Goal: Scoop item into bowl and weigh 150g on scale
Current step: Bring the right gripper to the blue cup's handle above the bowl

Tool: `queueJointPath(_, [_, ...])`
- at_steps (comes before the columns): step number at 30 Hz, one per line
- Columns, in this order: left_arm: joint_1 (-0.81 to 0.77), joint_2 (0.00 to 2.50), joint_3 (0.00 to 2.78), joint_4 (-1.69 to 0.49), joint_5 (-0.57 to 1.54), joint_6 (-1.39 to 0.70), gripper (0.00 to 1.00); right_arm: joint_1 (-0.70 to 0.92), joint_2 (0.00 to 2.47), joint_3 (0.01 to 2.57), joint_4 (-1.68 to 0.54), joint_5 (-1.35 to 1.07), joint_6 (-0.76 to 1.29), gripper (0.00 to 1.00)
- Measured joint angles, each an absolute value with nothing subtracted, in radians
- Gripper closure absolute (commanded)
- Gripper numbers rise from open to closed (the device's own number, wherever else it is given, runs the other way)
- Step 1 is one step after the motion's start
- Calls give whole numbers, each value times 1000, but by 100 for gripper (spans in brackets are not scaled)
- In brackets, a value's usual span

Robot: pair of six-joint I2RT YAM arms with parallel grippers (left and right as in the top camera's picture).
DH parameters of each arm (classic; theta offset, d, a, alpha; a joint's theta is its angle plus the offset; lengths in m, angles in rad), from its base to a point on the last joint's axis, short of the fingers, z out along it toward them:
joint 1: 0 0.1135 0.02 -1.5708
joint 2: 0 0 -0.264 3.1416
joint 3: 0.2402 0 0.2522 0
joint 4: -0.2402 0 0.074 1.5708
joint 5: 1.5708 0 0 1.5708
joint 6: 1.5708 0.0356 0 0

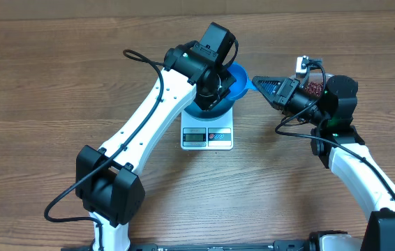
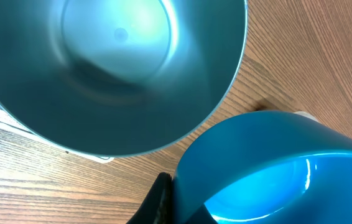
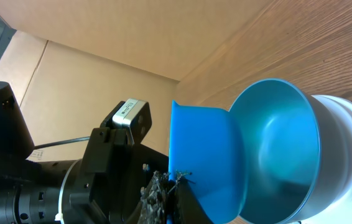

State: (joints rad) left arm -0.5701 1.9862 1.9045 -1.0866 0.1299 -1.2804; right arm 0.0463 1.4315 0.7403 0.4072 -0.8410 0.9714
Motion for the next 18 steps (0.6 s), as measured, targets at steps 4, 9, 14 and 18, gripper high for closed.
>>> queueJointPath(4, [-570, 1986, 1905, -1087, 130, -1280, 96, 46, 1431, 740, 407, -841, 972, 96])
queueJointPath(9, [-570, 1986, 1905, -1087, 130, -1280, 96, 46, 1431, 740, 407, -838, 971, 96])
queueJointPath(14, [-570, 1986, 1905, -1087, 130, -1280, 96, 46, 1431, 740, 407, -833, 971, 96])
queueJointPath(18, [-570, 1986, 1905, -1087, 130, -1280, 96, 47, 1431, 740, 407, -830, 972, 96])
